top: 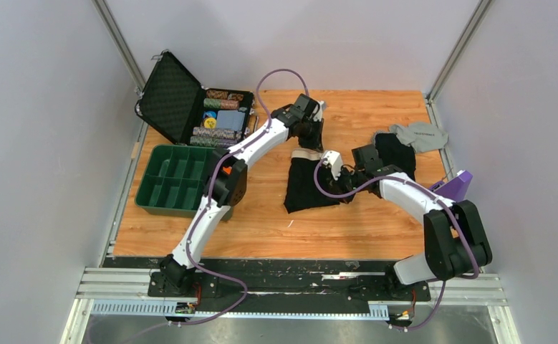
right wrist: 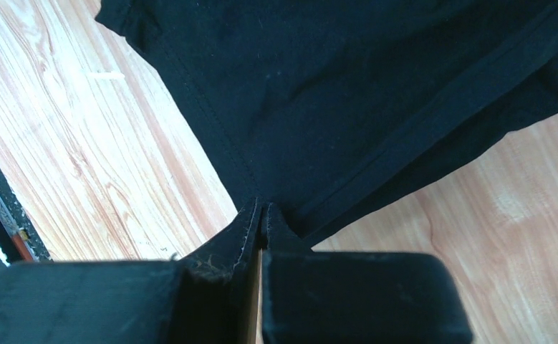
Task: Roll the underwear
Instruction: Fold the underwear at the center of the board.
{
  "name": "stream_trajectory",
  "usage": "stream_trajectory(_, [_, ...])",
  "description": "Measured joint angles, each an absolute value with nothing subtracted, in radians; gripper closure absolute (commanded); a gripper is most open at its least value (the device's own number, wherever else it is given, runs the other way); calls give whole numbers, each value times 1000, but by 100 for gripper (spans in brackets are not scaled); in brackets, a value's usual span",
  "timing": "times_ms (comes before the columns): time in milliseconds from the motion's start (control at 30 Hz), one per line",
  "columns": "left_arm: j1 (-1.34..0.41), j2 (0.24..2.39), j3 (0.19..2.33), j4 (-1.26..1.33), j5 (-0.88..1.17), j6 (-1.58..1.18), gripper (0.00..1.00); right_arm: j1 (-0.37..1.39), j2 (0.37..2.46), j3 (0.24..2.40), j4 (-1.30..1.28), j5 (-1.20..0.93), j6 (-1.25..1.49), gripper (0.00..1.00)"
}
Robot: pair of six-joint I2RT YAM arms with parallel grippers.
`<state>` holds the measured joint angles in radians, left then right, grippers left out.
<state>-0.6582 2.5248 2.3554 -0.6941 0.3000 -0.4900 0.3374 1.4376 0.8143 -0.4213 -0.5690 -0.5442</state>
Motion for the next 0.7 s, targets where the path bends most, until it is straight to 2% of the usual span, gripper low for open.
stream_trajectory(700, [-701, 2567, 2400, -673, 267, -487, 100, 297, 1453, 783, -429, -558, -542, 100])
